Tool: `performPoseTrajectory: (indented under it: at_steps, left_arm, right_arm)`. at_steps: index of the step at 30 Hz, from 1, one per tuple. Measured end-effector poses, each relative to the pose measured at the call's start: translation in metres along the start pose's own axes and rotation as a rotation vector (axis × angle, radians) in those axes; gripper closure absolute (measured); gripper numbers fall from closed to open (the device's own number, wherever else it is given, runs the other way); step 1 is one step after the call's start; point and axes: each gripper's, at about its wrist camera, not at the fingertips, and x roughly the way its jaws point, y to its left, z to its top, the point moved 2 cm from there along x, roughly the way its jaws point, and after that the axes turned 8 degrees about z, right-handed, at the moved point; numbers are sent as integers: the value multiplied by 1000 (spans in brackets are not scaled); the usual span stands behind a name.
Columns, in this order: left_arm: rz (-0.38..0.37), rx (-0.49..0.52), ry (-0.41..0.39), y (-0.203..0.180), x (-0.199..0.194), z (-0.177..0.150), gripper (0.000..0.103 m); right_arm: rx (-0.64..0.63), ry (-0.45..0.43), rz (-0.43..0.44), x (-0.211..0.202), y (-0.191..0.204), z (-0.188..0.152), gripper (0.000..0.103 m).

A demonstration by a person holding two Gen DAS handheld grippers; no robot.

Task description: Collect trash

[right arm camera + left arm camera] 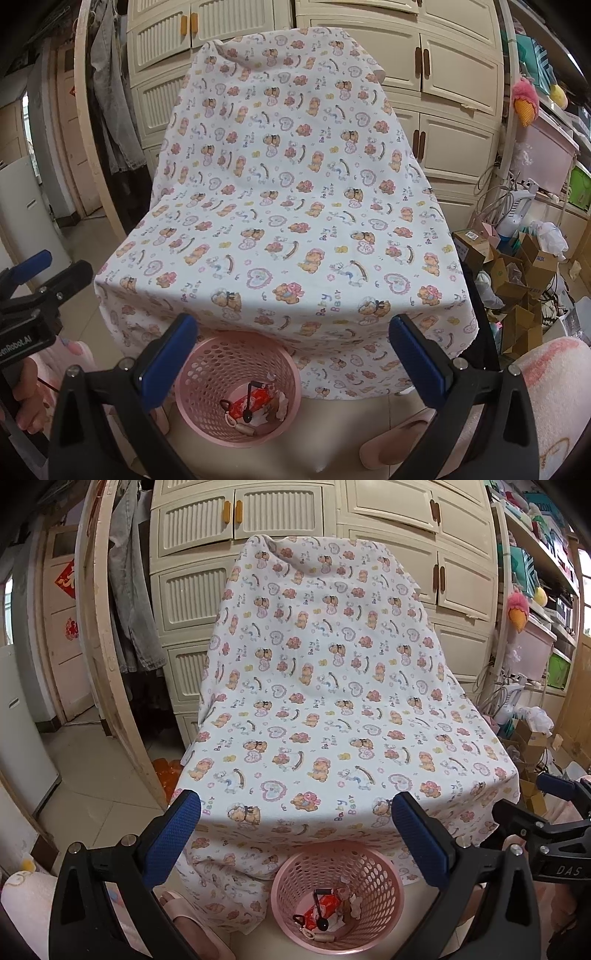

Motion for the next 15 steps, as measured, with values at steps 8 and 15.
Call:
performPoseTrajectory:
  at_steps: [8, 15]
  left_arm:
    - [-6, -4, 8, -1, 1, -1, 1]
    - [6, -25, 30, 0, 2, -1, 1]
  right_arm:
    - [-20, -5, 14, -4, 5, 2, 0]
    - [-21, 2, 16, -1, 6, 4, 0]
